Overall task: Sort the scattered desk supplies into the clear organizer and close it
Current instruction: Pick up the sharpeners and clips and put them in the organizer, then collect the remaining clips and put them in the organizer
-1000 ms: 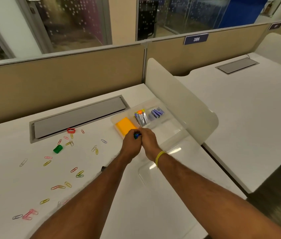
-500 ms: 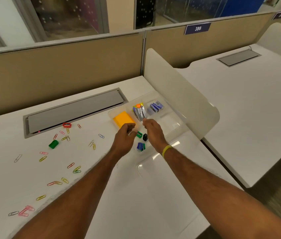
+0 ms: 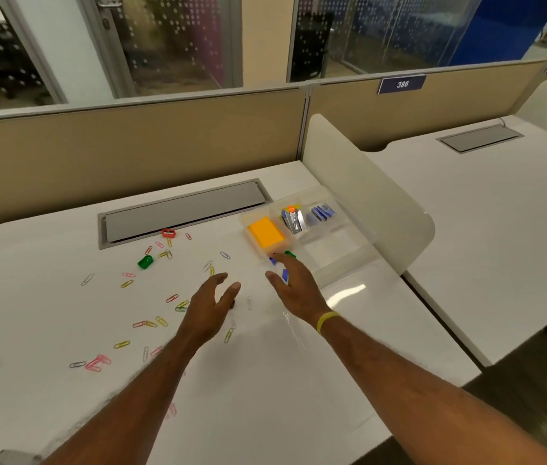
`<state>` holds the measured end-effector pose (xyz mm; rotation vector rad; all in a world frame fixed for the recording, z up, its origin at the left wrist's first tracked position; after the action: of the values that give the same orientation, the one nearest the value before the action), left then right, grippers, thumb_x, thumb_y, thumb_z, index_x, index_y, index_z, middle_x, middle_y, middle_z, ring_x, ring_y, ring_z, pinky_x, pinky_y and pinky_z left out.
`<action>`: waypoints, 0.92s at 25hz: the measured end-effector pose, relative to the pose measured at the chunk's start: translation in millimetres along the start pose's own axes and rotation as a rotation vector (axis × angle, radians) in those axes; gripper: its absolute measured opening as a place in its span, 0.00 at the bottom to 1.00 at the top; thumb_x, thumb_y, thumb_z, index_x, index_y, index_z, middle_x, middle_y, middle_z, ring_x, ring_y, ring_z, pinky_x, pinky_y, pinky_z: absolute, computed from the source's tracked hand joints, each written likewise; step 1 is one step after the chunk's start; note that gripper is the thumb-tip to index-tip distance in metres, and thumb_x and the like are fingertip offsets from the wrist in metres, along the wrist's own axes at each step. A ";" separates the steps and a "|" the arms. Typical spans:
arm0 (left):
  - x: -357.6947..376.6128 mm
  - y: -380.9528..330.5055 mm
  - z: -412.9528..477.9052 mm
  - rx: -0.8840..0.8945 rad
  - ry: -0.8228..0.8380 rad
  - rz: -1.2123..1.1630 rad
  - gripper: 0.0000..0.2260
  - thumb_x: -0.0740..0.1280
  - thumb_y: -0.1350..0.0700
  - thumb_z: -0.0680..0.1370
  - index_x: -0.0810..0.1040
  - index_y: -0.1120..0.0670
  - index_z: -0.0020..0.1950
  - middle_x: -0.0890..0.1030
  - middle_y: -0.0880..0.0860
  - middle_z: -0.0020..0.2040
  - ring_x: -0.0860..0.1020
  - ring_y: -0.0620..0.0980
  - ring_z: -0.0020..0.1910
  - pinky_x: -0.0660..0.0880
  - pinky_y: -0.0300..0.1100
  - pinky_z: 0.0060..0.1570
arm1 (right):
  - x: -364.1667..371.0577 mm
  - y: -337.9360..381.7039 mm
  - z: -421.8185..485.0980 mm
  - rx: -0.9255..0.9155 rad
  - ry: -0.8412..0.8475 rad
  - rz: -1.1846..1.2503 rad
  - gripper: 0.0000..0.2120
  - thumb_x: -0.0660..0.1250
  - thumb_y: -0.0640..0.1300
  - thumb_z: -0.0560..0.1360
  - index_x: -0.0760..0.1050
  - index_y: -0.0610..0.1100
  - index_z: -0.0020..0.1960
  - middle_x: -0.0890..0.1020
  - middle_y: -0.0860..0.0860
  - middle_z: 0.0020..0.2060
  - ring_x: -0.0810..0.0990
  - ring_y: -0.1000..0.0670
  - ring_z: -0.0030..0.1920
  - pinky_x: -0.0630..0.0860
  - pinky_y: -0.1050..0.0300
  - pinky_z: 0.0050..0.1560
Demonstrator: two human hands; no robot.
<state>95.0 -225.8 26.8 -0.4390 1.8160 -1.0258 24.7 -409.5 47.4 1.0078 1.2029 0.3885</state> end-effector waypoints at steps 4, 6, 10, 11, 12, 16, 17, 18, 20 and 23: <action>-14.6 27.1 -30.6 0.009 0.019 0.151 0.35 0.57 0.31 0.73 0.64 0.49 0.75 0.66 0.51 0.75 0.65 0.51 0.73 0.62 0.53 0.71 | 38.0 6.1 -28.4 -0.094 0.206 -0.215 0.28 0.65 0.53 0.78 0.62 0.49 0.75 0.66 0.51 0.73 0.63 0.52 0.73 0.59 0.59 0.71; -21.5 40.9 -41.7 0.018 0.006 0.274 0.39 0.55 0.28 0.71 0.61 0.48 0.76 0.64 0.50 0.76 0.62 0.51 0.75 0.60 0.54 0.72 | 52.6 8.5 -39.0 -0.116 0.254 -0.266 0.30 0.64 0.56 0.77 0.59 0.50 0.76 0.63 0.51 0.75 0.59 0.52 0.75 0.56 0.56 0.73; -31.7 67.4 -59.2 0.008 -0.013 0.487 0.44 0.49 0.23 0.69 0.54 0.47 0.78 0.54 0.50 0.79 0.50 0.52 0.78 0.51 0.58 0.74 | 76.8 10.3 -54.9 -0.150 0.305 -0.380 0.35 0.65 0.57 0.76 0.55 0.50 0.77 0.56 0.50 0.78 0.54 0.50 0.77 0.55 0.52 0.76; -33.6 73.7 -62.6 0.004 -0.010 0.526 0.45 0.48 0.22 0.67 0.52 0.46 0.78 0.52 0.50 0.80 0.48 0.52 0.79 0.49 0.59 0.74 | 81.8 9.2 -58.2 -0.156 0.313 -0.411 0.36 0.65 0.57 0.76 0.54 0.49 0.78 0.55 0.50 0.78 0.54 0.50 0.77 0.55 0.52 0.76; -35.0 80.5 -66.2 -0.002 -0.003 0.567 0.47 0.46 0.21 0.66 0.51 0.46 0.79 0.50 0.50 0.80 0.46 0.53 0.79 0.47 0.59 0.74 | 86.6 7.5 -61.2 -0.158 0.324 -0.441 0.36 0.65 0.57 0.76 0.54 0.49 0.78 0.54 0.50 0.78 0.53 0.49 0.77 0.54 0.52 0.77; -40.4 105.2 -79.2 -0.020 0.017 0.679 0.50 0.40 0.19 0.63 0.50 0.45 0.79 0.48 0.50 0.80 0.43 0.53 0.79 0.44 0.60 0.74 | 101.1 -2.5 -66.1 -0.160 0.369 -0.554 0.38 0.65 0.58 0.76 0.51 0.49 0.78 0.53 0.49 0.78 0.51 0.48 0.78 0.51 0.52 0.76; -42.4 110.2 -81.7 -0.025 0.012 0.686 0.50 0.40 0.19 0.63 0.51 0.45 0.79 0.48 0.50 0.80 0.43 0.53 0.79 0.44 0.60 0.74 | 103.5 -4.1 -65.2 -0.162 0.374 -0.575 0.38 0.65 0.58 0.75 0.51 0.49 0.78 0.53 0.49 0.78 0.51 0.48 0.78 0.51 0.52 0.76; -44.8 114.6 -83.4 -0.030 0.009 0.690 0.50 0.40 0.19 0.63 0.52 0.45 0.78 0.49 0.50 0.80 0.44 0.53 0.79 0.44 0.60 0.74 | 105.6 -4.9 -63.4 -0.164 0.376 -0.589 0.38 0.65 0.58 0.75 0.51 0.48 0.78 0.53 0.49 0.78 0.51 0.48 0.78 0.51 0.52 0.76; -51.2 122.0 -84.3 -0.041 0.005 0.685 0.50 0.40 0.19 0.63 0.53 0.45 0.78 0.51 0.51 0.80 0.44 0.53 0.79 0.44 0.60 0.74 | 110.5 -2.7 -56.5 -0.169 0.370 -0.595 0.37 0.65 0.57 0.75 0.53 0.48 0.78 0.55 0.48 0.78 0.52 0.48 0.78 0.51 0.52 0.76; -60.6 126.6 -81.0 -0.037 -0.004 0.670 0.50 0.40 0.19 0.64 0.54 0.46 0.78 0.52 0.51 0.80 0.45 0.54 0.79 0.45 0.60 0.74 | 115.3 4.7 -39.5 -0.166 0.327 -0.589 0.34 0.66 0.56 0.75 0.58 0.47 0.76 0.61 0.48 0.76 0.58 0.47 0.76 0.54 0.51 0.75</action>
<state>70.1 -74.6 -25.9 0.1518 1.7903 -0.5221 31.9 -306.2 -17.0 0.4194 1.6644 0.1814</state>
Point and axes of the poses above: each hand's wrist, its own z-axis towards the middle knuckle, its own x-axis out of the palm, y = z × x, the point moved 6 cm from there along z, towards the middle knuckle
